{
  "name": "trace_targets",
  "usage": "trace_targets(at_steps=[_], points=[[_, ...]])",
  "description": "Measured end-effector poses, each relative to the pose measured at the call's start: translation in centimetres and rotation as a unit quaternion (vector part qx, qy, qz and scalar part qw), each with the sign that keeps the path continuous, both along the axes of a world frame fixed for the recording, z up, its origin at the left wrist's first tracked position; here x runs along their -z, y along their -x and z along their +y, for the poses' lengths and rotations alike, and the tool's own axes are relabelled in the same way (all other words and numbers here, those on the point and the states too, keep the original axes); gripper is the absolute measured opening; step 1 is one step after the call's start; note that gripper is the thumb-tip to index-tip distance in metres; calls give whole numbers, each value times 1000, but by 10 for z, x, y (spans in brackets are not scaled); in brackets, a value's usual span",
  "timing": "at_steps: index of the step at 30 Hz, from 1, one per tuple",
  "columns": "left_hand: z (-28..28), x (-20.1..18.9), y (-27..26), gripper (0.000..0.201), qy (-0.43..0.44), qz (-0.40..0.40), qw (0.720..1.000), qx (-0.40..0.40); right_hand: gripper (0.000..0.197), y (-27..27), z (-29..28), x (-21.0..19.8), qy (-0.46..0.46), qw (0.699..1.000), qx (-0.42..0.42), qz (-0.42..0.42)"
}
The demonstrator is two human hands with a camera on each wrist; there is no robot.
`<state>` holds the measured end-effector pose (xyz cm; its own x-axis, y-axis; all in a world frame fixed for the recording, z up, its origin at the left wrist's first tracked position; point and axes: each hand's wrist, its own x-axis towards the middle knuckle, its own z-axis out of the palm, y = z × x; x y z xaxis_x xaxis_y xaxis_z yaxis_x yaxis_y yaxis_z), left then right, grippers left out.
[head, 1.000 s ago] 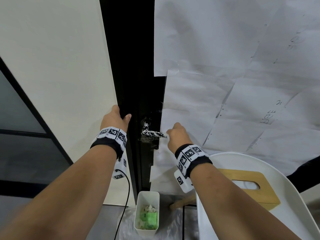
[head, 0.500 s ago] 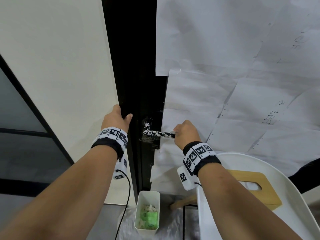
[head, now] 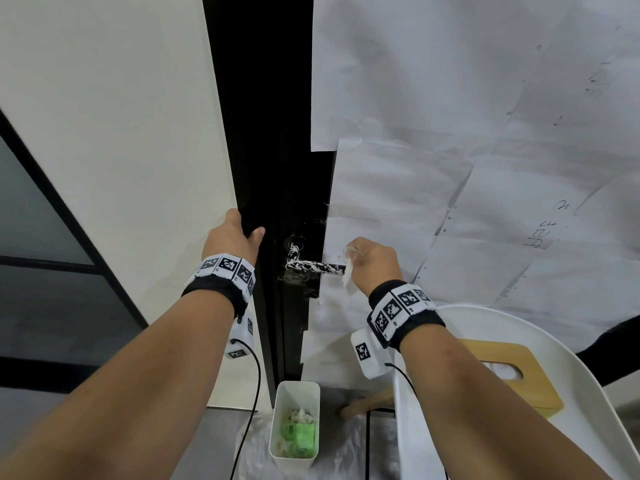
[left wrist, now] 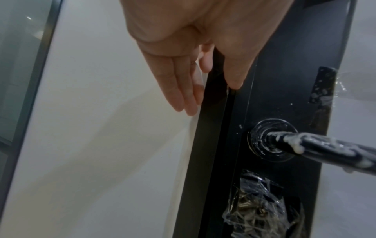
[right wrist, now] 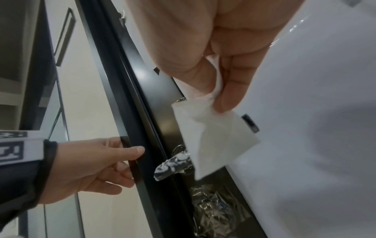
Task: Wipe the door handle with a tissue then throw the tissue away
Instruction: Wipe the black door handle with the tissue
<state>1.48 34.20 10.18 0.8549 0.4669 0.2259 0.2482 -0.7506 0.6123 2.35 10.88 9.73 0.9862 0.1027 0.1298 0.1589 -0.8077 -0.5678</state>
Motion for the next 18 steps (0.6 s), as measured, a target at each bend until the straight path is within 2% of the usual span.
trace_targets(at_steps=[3,8,11,15,18], points=[[1,0,-1,32,5,1,1000,1,35,-4,-2,6,18,1000,10,3],[0,0,0,32,2,0,1000,-1,23,-1,1,20,144,989,-17,-2],[0,1,0,32,-1,1,1000,-3,19,4,7,20,167,986,-17,-6],[1,1,-1,32,-4,0,1000,-3,28,4,16,23,148,988,-48,-11],[2,2,-1,33,-5,-1,1000,3,31,0,10,15,66,997,-40,15]])
